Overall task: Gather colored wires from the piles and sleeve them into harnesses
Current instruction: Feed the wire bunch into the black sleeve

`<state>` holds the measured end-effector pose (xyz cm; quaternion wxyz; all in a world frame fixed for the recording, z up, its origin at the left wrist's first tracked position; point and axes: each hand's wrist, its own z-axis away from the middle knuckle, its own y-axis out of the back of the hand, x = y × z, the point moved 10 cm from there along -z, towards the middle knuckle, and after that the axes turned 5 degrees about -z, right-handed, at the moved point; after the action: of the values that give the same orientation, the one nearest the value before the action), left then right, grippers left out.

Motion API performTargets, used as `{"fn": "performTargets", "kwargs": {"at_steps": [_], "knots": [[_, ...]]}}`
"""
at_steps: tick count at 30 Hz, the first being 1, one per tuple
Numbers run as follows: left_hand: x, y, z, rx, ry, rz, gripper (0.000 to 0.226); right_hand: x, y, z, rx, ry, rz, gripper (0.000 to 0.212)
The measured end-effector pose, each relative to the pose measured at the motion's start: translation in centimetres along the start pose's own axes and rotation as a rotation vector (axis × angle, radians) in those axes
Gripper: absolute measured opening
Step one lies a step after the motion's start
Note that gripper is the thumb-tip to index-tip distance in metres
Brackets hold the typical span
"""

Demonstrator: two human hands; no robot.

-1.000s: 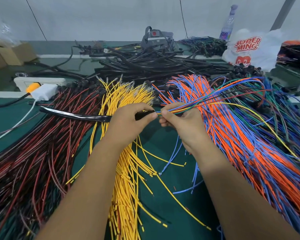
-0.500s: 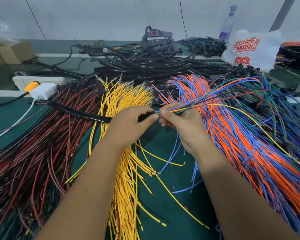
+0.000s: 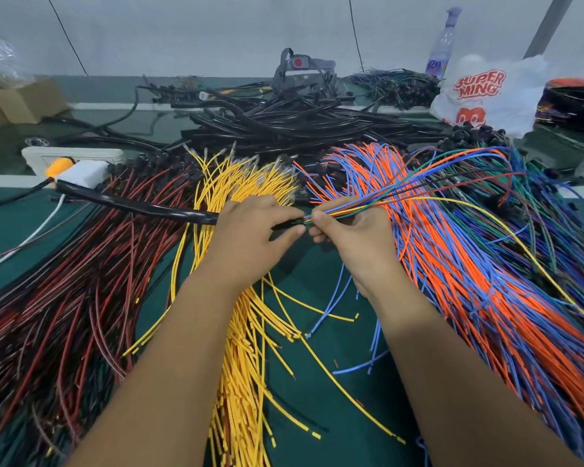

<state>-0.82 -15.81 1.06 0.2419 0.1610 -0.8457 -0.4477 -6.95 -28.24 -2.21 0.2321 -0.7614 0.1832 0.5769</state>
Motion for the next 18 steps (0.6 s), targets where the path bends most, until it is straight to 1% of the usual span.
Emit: {"fn": "performTargets", "kwargs": {"at_steps": [2, 8, 12, 14, 16, 18], "knots": [[-0.2, -0.3, 0.0, -0.015, 0.016, -0.039, 0.025, -0.2, -0.1, 0.1, -0.007, 0.007, -0.012, 0.019], [-0.3, -0.4, 0.0, -0.024, 0.038, 0.000, 0.028, -0.5, -0.4, 0.0, -0.058, 0.038, -0.044, 0.015], [0.0, 0.5, 0.1, 0.034, 0.040, 0.124, 0.031, -0.2, -0.6, -0.1, -0.071, 0.028, -0.052, 0.016], [0.2, 0.7, 0.1, 0.048, 0.034, 0.150, 0.031, -0.1, -0.4, -0.1, -0.056, 0.033, -0.056, 0.020], [0.4, 0.6, 0.1, 0.035, 0.014, 0.109, 0.031, -0.1, -0.1, -0.2, -0.032, 0.041, -0.063, 0.019], [0.5, 0.3, 0.1, 0.023, -0.005, 0.047, 0.026, -0.2, 0.0, -0.1, -0.023, 0.048, -0.069, 0.016]]}}
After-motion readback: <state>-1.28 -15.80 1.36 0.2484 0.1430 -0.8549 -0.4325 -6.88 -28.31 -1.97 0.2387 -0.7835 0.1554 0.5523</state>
